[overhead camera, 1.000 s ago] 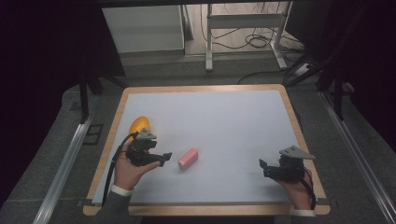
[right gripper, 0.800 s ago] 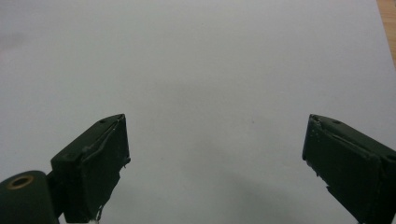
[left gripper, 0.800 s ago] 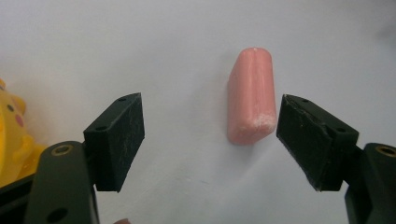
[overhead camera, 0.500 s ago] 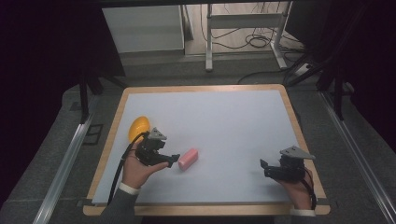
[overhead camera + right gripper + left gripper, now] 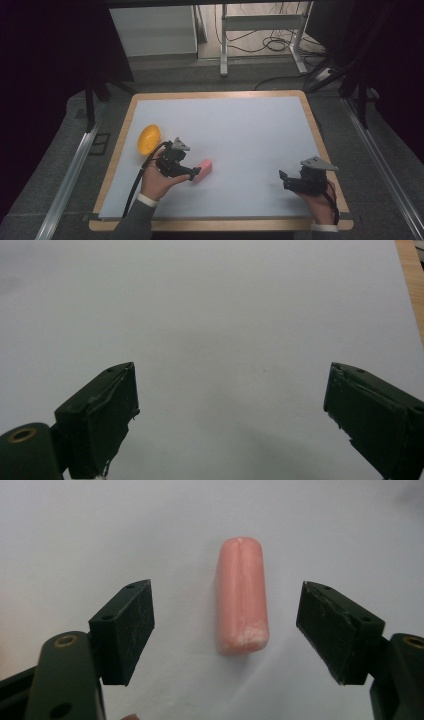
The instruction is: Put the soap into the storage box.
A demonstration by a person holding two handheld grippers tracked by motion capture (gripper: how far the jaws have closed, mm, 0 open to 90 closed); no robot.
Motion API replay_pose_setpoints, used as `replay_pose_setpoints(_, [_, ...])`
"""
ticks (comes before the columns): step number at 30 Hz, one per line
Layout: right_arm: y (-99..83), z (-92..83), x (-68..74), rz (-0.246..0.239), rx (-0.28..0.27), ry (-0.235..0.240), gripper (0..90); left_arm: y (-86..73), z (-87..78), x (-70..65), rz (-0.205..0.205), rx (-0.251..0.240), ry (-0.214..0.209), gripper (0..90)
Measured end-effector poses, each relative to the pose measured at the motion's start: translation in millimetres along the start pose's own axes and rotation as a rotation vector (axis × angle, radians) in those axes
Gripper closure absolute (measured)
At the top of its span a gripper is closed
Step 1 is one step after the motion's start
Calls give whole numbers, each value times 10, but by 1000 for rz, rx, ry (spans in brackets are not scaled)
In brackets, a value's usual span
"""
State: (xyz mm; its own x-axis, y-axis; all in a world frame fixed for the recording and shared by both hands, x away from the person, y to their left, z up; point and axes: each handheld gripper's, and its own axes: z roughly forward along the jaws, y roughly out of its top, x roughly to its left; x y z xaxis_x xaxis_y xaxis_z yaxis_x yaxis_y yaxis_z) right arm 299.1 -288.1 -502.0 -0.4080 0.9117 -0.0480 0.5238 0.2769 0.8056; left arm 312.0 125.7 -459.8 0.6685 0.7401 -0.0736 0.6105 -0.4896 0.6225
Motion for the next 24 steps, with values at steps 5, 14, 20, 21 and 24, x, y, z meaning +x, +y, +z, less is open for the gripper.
replay_pose_setpoints(5, [-5,-3,-13,6,1,-7,69,64,98,-36,10,12,-11,236])
replay_pose_setpoints(14, [-10,12,-6,-1,4,-9,70,108,256,-68,11,40,-19,239])
replay_pose_setpoints(20, [-14,19,-6,-2,7,-10,69,139,353,-68,-1,60,-13,239])
replay_pose_setpoints(21, [-14,19,-5,-2,8,-10,69,143,369,-69,0,66,-12,240])
replay_pose_setpoints(24, [-15,24,-1,-2,9,-9,69,153,425,-78,-4,78,-14,246])
